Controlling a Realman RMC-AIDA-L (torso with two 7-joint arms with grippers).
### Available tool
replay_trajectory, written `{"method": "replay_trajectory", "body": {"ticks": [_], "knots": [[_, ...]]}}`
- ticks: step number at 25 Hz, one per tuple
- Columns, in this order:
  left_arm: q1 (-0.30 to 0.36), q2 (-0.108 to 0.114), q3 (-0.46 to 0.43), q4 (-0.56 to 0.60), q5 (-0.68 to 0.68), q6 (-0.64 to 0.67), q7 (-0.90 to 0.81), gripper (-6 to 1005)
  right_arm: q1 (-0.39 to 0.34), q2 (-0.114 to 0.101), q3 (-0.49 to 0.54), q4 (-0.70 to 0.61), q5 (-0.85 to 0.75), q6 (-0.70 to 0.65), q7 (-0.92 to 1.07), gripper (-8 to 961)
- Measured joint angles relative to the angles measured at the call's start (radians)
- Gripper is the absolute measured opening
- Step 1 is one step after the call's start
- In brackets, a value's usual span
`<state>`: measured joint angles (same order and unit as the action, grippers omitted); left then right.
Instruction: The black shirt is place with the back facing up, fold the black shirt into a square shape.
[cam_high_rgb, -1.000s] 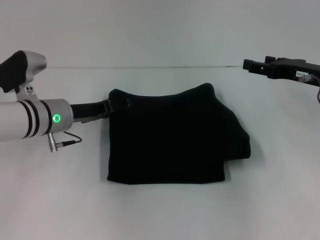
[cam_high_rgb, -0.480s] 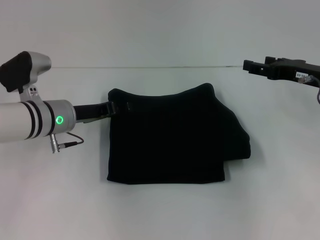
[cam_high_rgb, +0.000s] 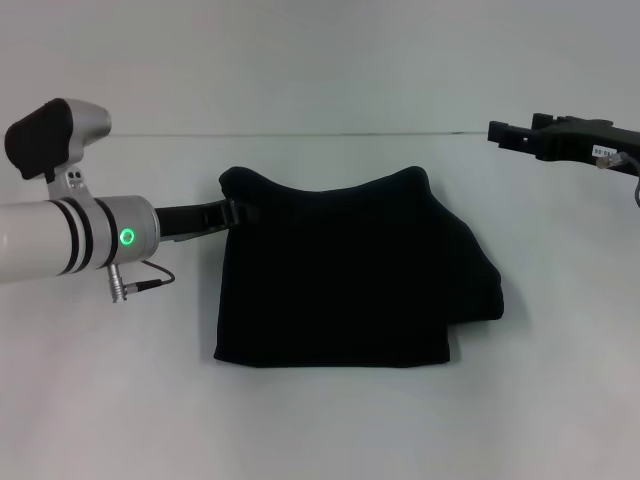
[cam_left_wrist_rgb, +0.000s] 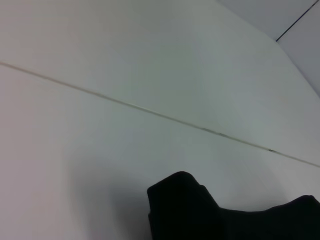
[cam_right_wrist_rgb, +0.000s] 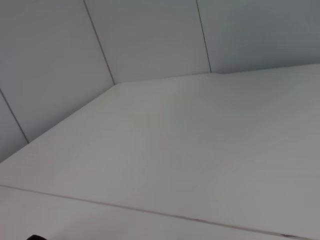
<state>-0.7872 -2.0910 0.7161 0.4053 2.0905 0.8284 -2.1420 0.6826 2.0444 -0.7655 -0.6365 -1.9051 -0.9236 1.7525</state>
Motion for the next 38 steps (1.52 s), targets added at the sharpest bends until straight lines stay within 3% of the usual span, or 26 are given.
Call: {"method": "replay_trajectory", "body": {"ticks": [4, 11, 21, 28, 32, 35, 38], "knots": [[-0.01, -0.001, 0.002, 0.002, -0.002, 0.006, 0.0, 179, 0.0, 0.0, 0.001, 0.0, 0.0, 0.007, -0.007, 823], [-0.044, 0.001, 0.002, 0.003, -0.002, 0.02, 0.001, 20, 0.0, 0.003, 0.0, 0.01, 0.0, 0.024, -0.024, 824], [-0.053, 0.008, -0.009, 0.003, -0.003, 0.006, -0.014, 60, -0.001, 0.003, 0.001, 0.019, 0.002, 0.025, -0.034, 825], [-0.035, 0.004, -0.08, 0.009, -0.006, -0.036, -0.004, 88, 0.0, 0.003, -0.002, 0.024, 0.002, 0.026, -0.039, 826], [-0.001, 0.007, -0.083, 0.071, -0.014, -0.048, -0.003, 240, 0.001, -0.003, 0.002, 0.014, 0.005, -0.01, -0.039, 826], [0.051, 0.001, -0.084, 0.186, -0.015, 0.025, 0.022, 342, -0.009, -0.014, 0.005, -0.019, 0.007, -0.077, -0.038, 827], [0.1, -0.005, -0.083, 0.295, -0.02, 0.257, 0.163, 421, -0.033, -0.024, 0.004, -0.081, 0.003, -0.21, -0.041, 827]]}}
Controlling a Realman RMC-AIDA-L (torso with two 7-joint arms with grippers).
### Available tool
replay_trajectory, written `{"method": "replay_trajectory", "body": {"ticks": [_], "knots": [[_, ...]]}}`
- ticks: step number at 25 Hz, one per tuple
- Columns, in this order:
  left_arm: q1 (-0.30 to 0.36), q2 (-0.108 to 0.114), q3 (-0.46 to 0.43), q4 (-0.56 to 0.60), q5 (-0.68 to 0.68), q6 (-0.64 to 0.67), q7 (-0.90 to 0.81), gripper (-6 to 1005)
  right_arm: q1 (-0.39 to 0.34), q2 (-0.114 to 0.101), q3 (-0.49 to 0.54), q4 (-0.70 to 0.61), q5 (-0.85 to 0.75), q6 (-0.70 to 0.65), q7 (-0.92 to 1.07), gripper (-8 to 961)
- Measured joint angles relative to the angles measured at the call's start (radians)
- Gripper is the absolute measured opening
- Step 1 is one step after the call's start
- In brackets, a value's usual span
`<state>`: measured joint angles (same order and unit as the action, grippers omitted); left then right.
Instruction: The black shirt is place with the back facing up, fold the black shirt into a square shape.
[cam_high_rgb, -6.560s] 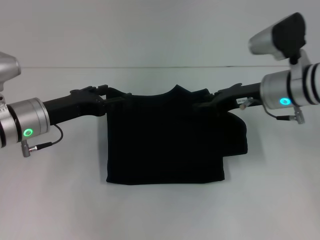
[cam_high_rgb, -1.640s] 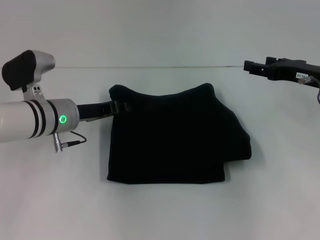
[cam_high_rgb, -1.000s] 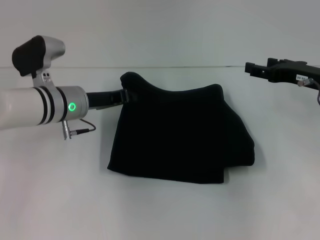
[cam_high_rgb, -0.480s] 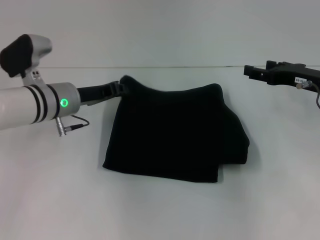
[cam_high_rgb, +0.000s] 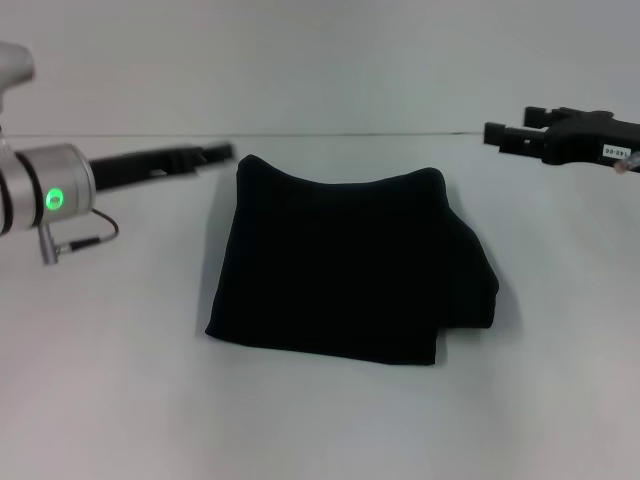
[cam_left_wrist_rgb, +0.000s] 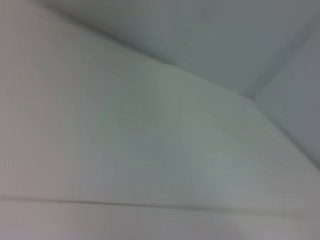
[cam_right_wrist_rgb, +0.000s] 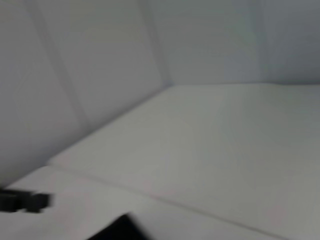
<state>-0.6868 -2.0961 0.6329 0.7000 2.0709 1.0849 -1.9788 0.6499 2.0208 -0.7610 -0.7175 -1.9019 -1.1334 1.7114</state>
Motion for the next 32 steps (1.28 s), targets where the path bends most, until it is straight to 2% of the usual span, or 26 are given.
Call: {"method": "replay_trajectory", "body": {"ticks": [4, 8, 10, 13, 15, 21, 27, 32], "knots": [[0.061, -0.027, -0.001, 0.076, -0.065, 0.211, 0.219, 525, -0.043, 0.001, 0.001, -0.088, 0.0, -0.192, -0.021, 828], [0.116, -0.049, -0.007, 0.073, -0.214, 0.388, 0.505, 715, -0.064, 0.015, 0.008, -0.124, 0.006, -0.29, -0.041, 828], [0.131, -0.055, -0.013, 0.064, -0.258, 0.464, 0.603, 786, -0.062, 0.02, 0.006, -0.126, 0.001, -0.303, -0.041, 831], [0.132, -0.049, -0.015, 0.064, -0.267, 0.554, 0.659, 859, -0.056, 0.024, -0.001, -0.123, -0.004, -0.305, -0.037, 835], [0.127, -0.043, -0.015, 0.066, -0.255, 0.568, 0.664, 908, -0.053, 0.025, -0.002, -0.123, -0.005, -0.302, -0.036, 835], [0.083, -0.018, -0.015, 0.082, -0.135, 0.477, 0.633, 909, -0.039, 0.019, -0.002, -0.117, -0.03, -0.289, -0.036, 835], [0.012, 0.014, -0.014, 0.073, -0.01, 0.415, 0.522, 908, -0.005, 0.017, -0.003, -0.114, -0.121, -0.268, -0.017, 833], [-0.009, 0.022, -0.008, 0.078, 0.086, 0.376, 0.433, 908, 0.007, 0.023, -0.003, -0.111, -0.175, -0.241, 0.014, 832]]}}
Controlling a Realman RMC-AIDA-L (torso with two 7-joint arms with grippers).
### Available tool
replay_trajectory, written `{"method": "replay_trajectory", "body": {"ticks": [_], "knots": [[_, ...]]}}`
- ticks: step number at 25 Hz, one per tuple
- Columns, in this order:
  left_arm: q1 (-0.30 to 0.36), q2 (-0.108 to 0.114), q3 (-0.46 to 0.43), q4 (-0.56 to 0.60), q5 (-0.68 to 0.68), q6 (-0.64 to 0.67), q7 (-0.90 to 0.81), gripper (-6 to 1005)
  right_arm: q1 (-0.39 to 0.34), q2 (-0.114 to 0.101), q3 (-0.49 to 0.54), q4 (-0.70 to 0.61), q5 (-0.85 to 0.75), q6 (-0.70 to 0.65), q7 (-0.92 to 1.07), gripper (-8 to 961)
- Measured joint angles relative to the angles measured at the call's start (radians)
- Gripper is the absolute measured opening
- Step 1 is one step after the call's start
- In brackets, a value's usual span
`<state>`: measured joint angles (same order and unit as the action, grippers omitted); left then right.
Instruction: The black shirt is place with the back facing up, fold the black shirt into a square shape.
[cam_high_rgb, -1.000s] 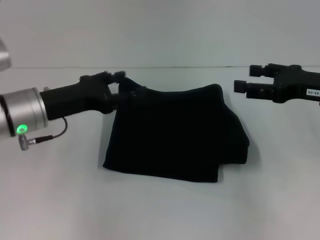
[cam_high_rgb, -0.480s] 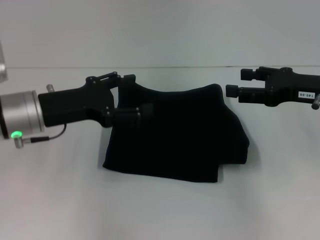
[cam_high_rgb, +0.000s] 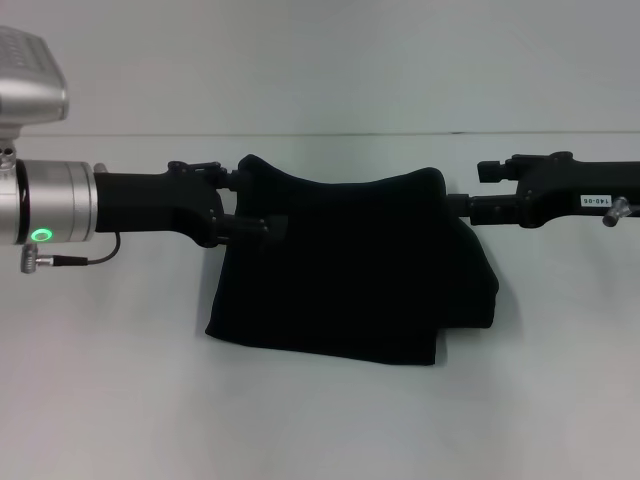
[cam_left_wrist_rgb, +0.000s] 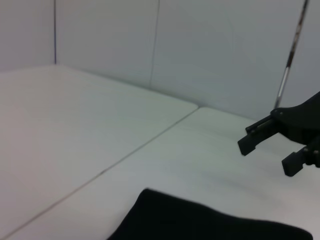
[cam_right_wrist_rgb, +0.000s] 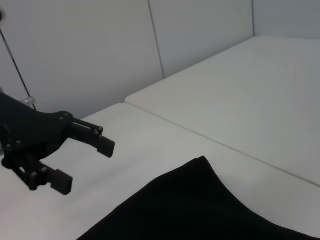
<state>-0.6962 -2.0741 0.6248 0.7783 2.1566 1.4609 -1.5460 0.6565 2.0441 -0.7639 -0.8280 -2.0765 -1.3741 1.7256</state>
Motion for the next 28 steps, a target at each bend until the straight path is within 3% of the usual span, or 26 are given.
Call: {"method": "replay_trajectory", "body": {"ticks": [15, 28], "knots": [[0.001, 0.001, 0.005, 0.001, 0.019, 0.012, -0.044, 909, -0.009, 0.002, 0.002, 0.027, -0.003, 0.026, -0.005, 826], [0.009, -0.004, 0.003, -0.001, 0.02, 0.008, -0.045, 908, 0.038, 0.002, -0.04, 0.068, -0.014, 0.065, -0.009, 827]]}}
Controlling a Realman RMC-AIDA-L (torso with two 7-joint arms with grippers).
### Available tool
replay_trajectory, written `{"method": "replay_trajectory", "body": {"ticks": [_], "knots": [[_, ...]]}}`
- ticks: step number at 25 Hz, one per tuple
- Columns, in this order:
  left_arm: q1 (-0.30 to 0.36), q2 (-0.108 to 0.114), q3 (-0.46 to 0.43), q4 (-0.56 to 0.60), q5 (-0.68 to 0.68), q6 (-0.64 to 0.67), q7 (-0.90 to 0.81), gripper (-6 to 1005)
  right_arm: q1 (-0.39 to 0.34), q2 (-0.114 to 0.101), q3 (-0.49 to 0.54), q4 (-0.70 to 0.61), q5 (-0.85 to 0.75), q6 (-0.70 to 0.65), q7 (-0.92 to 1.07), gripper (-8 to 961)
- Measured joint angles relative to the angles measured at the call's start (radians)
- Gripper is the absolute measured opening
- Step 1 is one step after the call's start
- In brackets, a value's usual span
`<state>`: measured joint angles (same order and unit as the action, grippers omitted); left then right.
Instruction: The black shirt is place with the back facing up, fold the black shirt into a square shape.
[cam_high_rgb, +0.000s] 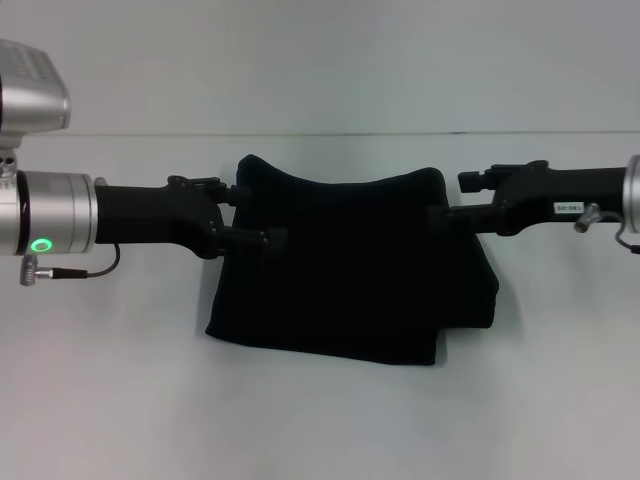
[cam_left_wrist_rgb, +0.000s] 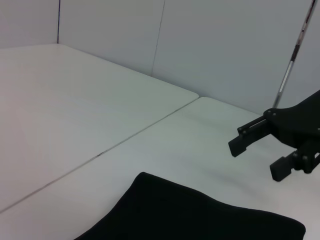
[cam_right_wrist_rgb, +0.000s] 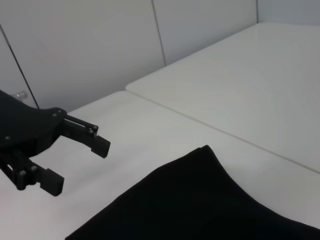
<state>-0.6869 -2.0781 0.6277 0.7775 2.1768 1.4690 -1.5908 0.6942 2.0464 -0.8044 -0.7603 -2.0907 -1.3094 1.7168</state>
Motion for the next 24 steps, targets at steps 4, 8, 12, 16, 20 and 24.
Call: {"method": "replay_trajectory", "body": {"ticks": [4, 8, 12, 16, 20, 24], "knots": [[0.002, -0.001, -0.001, 0.001, 0.0, 0.003, 0.0, 909, 0.011, 0.0, -0.025, 0.008, -0.001, 0.023, 0.006, 828], [0.003, -0.002, -0.004, 0.002, 0.0, 0.003, 0.0, 909, 0.01, -0.003, -0.02, 0.009, 0.001, 0.019, 0.008, 826], [0.003, -0.002, -0.003, 0.002, 0.0, 0.003, 0.0, 908, 0.002, -0.007, -0.019, 0.009, 0.004, 0.018, 0.009, 827], [0.001, -0.002, 0.0, -0.001, 0.0, -0.002, 0.0, 908, -0.004, -0.01, -0.017, 0.009, 0.005, 0.017, 0.01, 827], [0.0, -0.002, -0.001, -0.002, 0.0, -0.004, -0.001, 908, -0.006, -0.011, -0.016, 0.009, 0.005, 0.019, 0.01, 827], [0.0, -0.004, 0.0, -0.003, 0.0, -0.005, -0.001, 908, -0.01, -0.012, -0.012, 0.009, 0.005, 0.019, 0.01, 827]]}}
